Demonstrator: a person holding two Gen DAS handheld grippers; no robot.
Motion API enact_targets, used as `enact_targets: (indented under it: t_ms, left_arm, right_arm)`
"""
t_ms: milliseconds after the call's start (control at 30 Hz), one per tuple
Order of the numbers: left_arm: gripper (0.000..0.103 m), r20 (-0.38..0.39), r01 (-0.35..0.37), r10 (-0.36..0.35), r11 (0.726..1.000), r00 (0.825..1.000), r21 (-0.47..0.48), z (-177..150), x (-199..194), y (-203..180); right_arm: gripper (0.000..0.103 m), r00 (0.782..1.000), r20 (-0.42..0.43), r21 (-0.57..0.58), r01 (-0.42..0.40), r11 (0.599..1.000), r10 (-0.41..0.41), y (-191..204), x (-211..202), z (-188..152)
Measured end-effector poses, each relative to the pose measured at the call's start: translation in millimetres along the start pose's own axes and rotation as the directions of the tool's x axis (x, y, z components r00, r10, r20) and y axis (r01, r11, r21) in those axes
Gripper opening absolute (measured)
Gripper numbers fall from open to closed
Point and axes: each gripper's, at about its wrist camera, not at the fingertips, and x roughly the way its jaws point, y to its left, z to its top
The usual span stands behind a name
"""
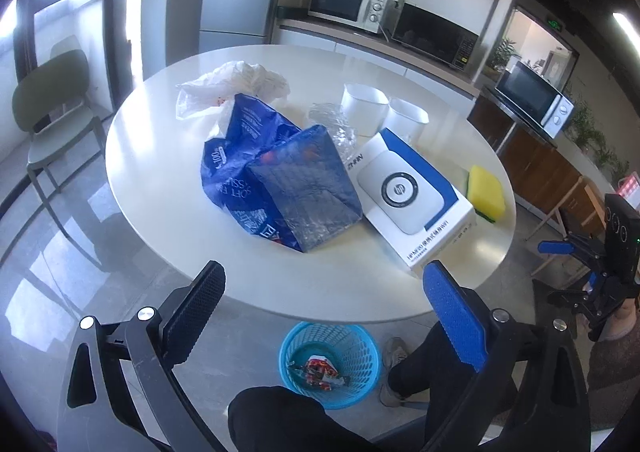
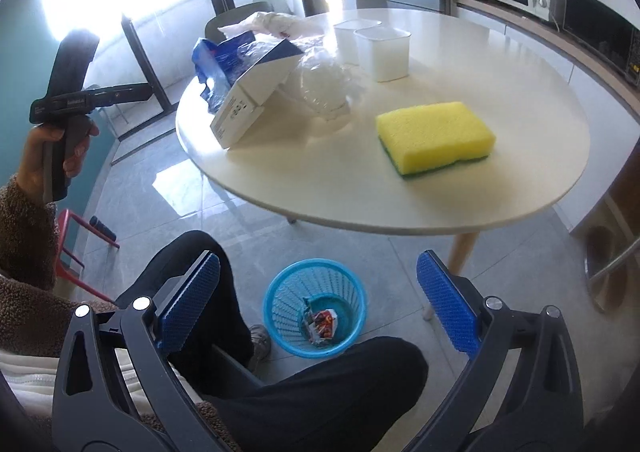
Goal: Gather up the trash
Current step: 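Raise both tools back toward the table, then grasp the blue plastic bag with the left tool while the right tool grasps the yellow sponge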
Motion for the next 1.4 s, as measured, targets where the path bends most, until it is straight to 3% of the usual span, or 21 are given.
enact_targets:
  t_ms: [167,333,533,633,733,800,933,1000,1067,1133,1233,1333,1400]
  left_arm:
    - [0.097,0.071,-0.052,0.056,0.998,0.996,-0.045,10,0,8]
    - [0.097,0.109,-0.105,0.115,0.990,0.987,-0.092,21,4,12]
    - [0.097,0.144,-0.162,0.184,0.975,0.972,-0.151,30,15,7]
    - [0.097,0.158,-0.197,0.224,0.965,0.962,-0.175,32,21,5]
    - [0.097,0.197,-0.215,0.255,0.955,0.947,-0.203,31,23,3]
    - [0.097,0.224,-0.252,0.297,0.945,0.928,-0.211,29,23,1]
    - [0.097,0.223,-0.291,0.340,0.930,0.914,-0.225,25,29,-1]
    - [0.096,0.253,-0.330,0.384,0.915,0.888,-0.233,23,27,-4]
    - [0.091,0.258,-0.339,0.392,0.913,0.883,-0.228,22,29,-6]
    - [0.085,0.244,-0.320,0.377,0.915,0.893,-0.244,22,33,-5]
    - [0.066,0.219,-0.334,0.390,0.908,0.894,-0.252,21,40,-3]
    - [0.043,0.200,-0.292,0.347,0.920,0.916,-0.262,18,44,3]
    - [0.027,0.200,-0.281,0.334,0.926,0.921,-0.250,18,46,3]
  right_arm:
    - [0.094,0.999,0.037,0.013,0.018,1.000,-0.019,-14,3,18]
    - [0.094,0.996,0.028,0.032,0.088,0.996,-0.089,-28,21,35]
    - [0.094,0.992,0.012,0.206,0.121,0.971,-0.126,-41,43,58]
    - [0.094,0.984,0.013,0.314,0.165,0.935,-0.178,-45,52,71]
    - [0.094,0.961,0.025,0.390,0.245,0.887,-0.277,-48,58,83]
    - [0.094,0.938,-0.010,0.420,0.319,0.850,-0.347,-51,66,89]
    - [0.093,0.918,-0.043,0.497,0.363,0.788,-0.395,-57,79,91]
    - [0.091,0.916,-0.041,0.531,0.358,0.768,-0.398,-58,83,89]
    - [0.089,0.909,-0.044,0.542,0.370,0.755,-0.414,-57,87,88]
    - [0.080,0.897,-0.050,0.556,0.391,0.733,-0.440,-57,90,86]
    - [0.070,0.890,-0.072,0.566,0.408,0.717,-0.450,-60,94,83]
    - [0.064,0.890,-0.067,0.553,0.409,0.726,-0.451,-62,93,81]
    - [0.061,0.896,-0.055,0.552,0.395,0.734,-0.440,-63,90,78]
